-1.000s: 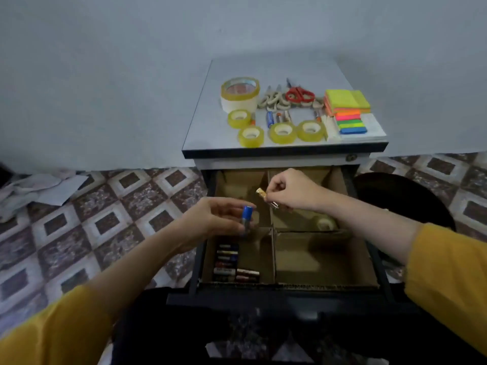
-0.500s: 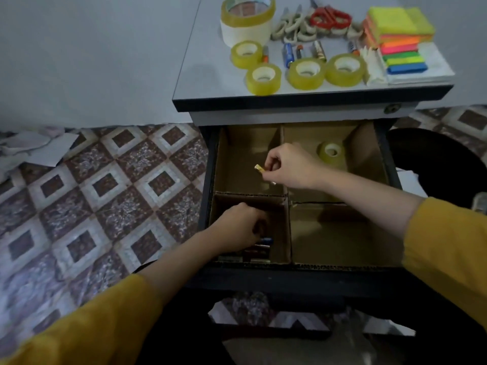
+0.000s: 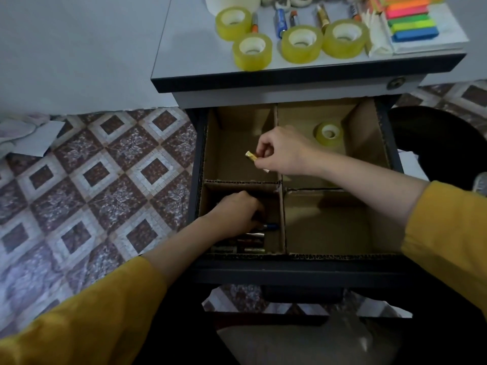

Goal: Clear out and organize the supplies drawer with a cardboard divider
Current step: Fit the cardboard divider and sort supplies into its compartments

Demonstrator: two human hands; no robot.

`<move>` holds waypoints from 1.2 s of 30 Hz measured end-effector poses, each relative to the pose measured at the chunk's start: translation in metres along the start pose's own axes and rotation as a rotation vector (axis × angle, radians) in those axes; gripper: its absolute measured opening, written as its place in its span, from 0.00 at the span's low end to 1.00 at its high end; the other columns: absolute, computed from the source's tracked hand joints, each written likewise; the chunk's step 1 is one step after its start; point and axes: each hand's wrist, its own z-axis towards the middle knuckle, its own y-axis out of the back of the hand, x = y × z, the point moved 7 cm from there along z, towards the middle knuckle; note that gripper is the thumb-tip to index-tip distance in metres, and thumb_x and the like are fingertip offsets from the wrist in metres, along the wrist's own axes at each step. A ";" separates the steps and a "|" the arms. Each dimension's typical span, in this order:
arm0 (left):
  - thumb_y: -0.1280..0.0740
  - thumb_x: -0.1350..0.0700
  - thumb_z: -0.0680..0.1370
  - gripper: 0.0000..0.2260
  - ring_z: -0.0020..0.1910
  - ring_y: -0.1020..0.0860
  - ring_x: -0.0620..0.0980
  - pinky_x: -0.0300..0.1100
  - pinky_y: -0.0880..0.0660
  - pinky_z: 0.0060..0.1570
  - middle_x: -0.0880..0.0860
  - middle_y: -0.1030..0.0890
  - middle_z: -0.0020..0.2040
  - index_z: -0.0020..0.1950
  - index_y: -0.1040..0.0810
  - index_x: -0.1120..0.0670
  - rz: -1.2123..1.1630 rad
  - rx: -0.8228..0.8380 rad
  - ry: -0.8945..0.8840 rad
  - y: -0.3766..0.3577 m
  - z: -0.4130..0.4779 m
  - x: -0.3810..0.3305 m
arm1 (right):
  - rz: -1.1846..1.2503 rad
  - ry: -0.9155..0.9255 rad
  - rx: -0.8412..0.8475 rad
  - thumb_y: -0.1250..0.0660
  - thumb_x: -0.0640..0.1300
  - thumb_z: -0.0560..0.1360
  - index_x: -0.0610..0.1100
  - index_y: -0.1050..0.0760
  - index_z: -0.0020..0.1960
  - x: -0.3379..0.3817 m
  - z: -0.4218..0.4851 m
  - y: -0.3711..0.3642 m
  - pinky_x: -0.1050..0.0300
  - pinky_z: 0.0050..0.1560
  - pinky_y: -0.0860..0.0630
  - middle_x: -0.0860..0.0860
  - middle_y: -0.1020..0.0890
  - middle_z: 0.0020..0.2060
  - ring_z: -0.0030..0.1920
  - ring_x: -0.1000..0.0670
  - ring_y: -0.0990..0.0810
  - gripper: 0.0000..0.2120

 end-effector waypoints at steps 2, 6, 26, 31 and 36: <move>0.35 0.56 0.77 0.11 0.54 0.23 0.50 0.44 0.25 0.55 0.52 0.21 0.56 0.60 0.22 0.52 0.026 0.007 0.000 0.002 -0.001 0.001 | 0.000 -0.002 -0.001 0.32 0.43 0.73 0.43 0.22 0.46 -0.001 0.000 0.000 0.68 0.37 0.29 0.49 0.19 0.40 0.39 0.54 0.22 0.04; 0.35 0.56 0.77 0.09 0.50 0.22 0.50 0.43 0.24 0.52 0.53 0.20 0.53 0.56 0.21 0.56 0.086 0.022 0.009 0.008 -0.004 0.004 | -0.002 -0.002 -0.002 0.32 0.43 0.74 0.42 0.22 0.47 0.000 0.000 0.000 0.69 0.39 0.30 0.49 0.20 0.40 0.41 0.53 0.23 0.05; 0.38 0.61 0.78 0.14 0.62 0.31 0.49 0.42 0.30 0.59 0.51 0.28 0.62 0.60 0.21 0.51 0.049 0.030 -0.260 -0.001 -0.005 -0.024 | 0.015 0.013 0.010 0.32 0.43 0.74 0.42 0.21 0.48 -0.003 0.004 -0.001 0.71 0.34 0.33 0.51 0.21 0.37 0.35 0.58 0.25 0.05; 0.39 0.63 0.76 0.15 0.61 0.31 0.49 0.41 0.30 0.57 0.52 0.28 0.61 0.59 0.21 0.51 0.091 0.167 -0.291 -0.016 -0.005 -0.026 | 0.016 0.016 0.011 0.32 0.43 0.74 0.43 0.22 0.47 -0.004 0.005 0.000 0.71 0.34 0.33 0.53 0.22 0.36 0.35 0.59 0.26 0.04; 0.38 0.63 0.76 0.13 0.59 0.29 0.51 0.47 0.27 0.56 0.53 0.28 0.60 0.58 0.21 0.55 0.129 0.219 -0.270 -0.022 -0.003 -0.022 | 0.009 0.019 0.009 0.32 0.43 0.74 0.42 0.21 0.48 -0.003 0.005 -0.001 0.70 0.37 0.31 0.51 0.22 0.39 0.39 0.55 0.24 0.06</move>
